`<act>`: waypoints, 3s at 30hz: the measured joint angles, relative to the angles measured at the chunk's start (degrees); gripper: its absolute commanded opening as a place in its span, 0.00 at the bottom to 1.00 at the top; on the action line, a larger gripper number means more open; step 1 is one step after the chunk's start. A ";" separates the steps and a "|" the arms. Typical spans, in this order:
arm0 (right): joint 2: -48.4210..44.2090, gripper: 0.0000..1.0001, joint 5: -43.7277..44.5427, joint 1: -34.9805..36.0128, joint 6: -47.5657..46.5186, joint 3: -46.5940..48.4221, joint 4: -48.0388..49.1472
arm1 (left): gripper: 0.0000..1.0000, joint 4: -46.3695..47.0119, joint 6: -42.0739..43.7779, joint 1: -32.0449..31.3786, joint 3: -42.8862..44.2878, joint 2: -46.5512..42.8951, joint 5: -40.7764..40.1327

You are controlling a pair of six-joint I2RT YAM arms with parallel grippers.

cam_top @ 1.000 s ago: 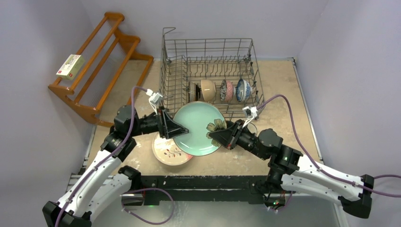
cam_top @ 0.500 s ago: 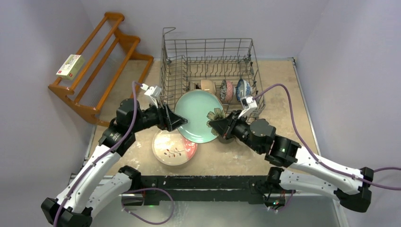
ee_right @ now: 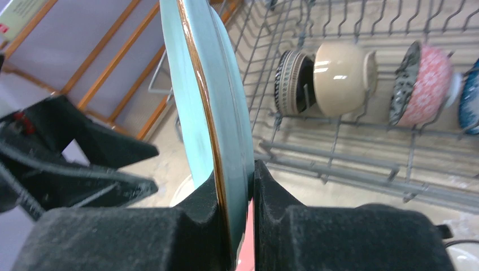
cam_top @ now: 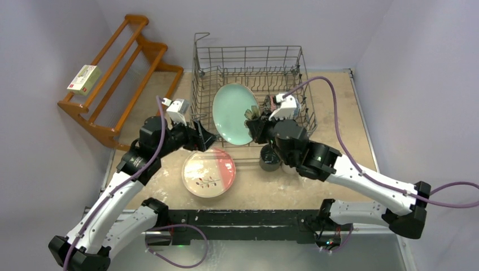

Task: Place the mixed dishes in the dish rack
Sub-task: Pick up the plate at the center of the board, then insert the plate into the dish rack.

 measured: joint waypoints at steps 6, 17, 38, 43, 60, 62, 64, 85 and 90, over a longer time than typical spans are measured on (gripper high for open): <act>5.31 0.00 1.03 -5.97 -5.86 5.22 1.33 | 0.81 -0.02 2.62 0.00 0.00 -0.02 -2.08; 12.94 0.00 9.20 -14.36 -18.84 10.12 8.09 | 0.81 -0.92 6.95 0.00 -1.62 -0.20 -2.47; 28.76 0.00 9.84 -34.91 -38.45 17.55 22.29 | 0.81 -2.27 8.28 0.00 -2.95 -2.78 -2.08; 34.45 0.00 7.87 -39.87 -39.74 19.91 24.57 | 0.81 -2.60 8.31 0.00 -3.58 -2.82 -2.10; 45.97 0.00 -1.70 -46.93 -41.55 24.50 26.12 | 0.81 -2.67 8.50 0.00 -3.65 -2.08 -2.29; 46.07 0.00 -1.92 -46.95 -41.88 24.83 26.12 | 0.81 -2.67 8.50 0.00 -3.65 -1.77 -2.29; 46.07 0.00 -2.27 -46.95 -41.90 25.14 26.12 | 0.81 -2.67 8.50 0.00 -3.65 -1.60 -2.32; 47.19 0.00 -3.69 -46.71 -41.75 25.33 28.65 | 0.81 -2.67 8.52 0.00 -3.65 -1.55 -2.49; 49.83 0.00 -3.76 -46.71 -40.65 25.31 28.87 | 0.81 -2.67 9.14 0.00 -3.65 -1.55 -2.69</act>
